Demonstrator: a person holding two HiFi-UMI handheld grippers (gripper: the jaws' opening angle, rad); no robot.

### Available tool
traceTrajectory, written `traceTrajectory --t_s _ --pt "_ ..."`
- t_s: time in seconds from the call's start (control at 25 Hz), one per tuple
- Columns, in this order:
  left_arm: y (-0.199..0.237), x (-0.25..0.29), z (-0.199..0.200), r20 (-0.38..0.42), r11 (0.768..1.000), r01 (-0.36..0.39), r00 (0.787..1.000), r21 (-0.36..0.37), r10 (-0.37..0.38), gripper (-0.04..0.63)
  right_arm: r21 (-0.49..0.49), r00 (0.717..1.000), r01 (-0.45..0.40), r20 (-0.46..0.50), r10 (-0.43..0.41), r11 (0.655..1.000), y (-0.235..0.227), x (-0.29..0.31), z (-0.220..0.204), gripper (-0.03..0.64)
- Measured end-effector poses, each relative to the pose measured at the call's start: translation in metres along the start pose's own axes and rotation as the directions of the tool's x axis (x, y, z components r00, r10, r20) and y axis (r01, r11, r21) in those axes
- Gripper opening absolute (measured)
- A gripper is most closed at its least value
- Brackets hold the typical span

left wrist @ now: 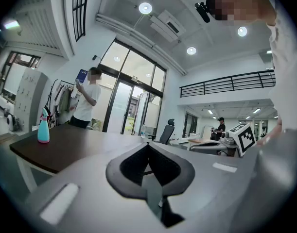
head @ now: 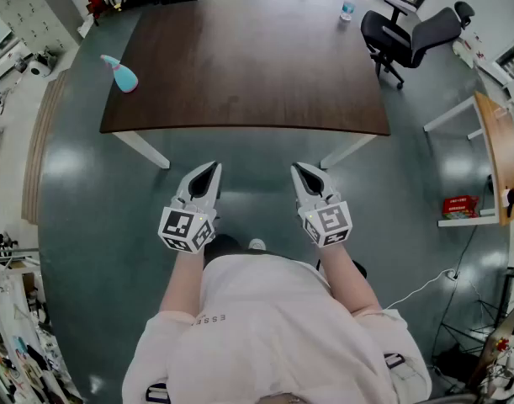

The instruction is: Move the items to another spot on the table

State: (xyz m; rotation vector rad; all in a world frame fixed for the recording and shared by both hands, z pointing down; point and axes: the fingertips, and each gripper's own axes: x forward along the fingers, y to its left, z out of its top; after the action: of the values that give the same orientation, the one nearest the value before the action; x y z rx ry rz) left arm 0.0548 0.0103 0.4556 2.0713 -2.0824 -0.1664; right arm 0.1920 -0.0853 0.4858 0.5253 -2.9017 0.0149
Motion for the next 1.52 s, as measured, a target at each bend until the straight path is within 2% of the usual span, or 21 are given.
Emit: traceTrajectory --t_s 0.52,0.72,0.92,1.16,1.52 --pt "-0.007 0.000 -0.001 -0.008 1.000 0.005 1.000 0.018 -0.005 0.015 0.003 1.000 0.022 -0.001 -0.022 1.000 -0.005 -0.007 -0.001 -0.009" --pt "-0.008 0.001 0.000 -0.004 1.000 -0.016 1.000 0.020 0.016 0.015 0.012 1.000 0.021 -0.003 -0.021 1.000 -0.015 -0.007 -0.005 -0.009" --pt "-0.001 -0.006 0.001 0.003 0.997 -0.073 0.997 0.016 0.073 0.015 0.024 1.000 -0.017 -0.005 0.018 1.000 -0.017 0.001 -0.008 -0.009" --pt "0.032 -0.028 0.006 0.010 0.984 -0.173 0.985 0.039 0.172 0.015 0.018 0.996 -0.090 -0.008 0.090 0.996 -0.002 0.037 -0.003 -0.009" --pt "0.119 -0.059 0.016 0.031 0.963 -0.271 0.962 -0.003 0.270 0.015 0.020 0.986 -0.163 -0.033 0.164 0.986 0.041 0.119 0.005 -0.009"
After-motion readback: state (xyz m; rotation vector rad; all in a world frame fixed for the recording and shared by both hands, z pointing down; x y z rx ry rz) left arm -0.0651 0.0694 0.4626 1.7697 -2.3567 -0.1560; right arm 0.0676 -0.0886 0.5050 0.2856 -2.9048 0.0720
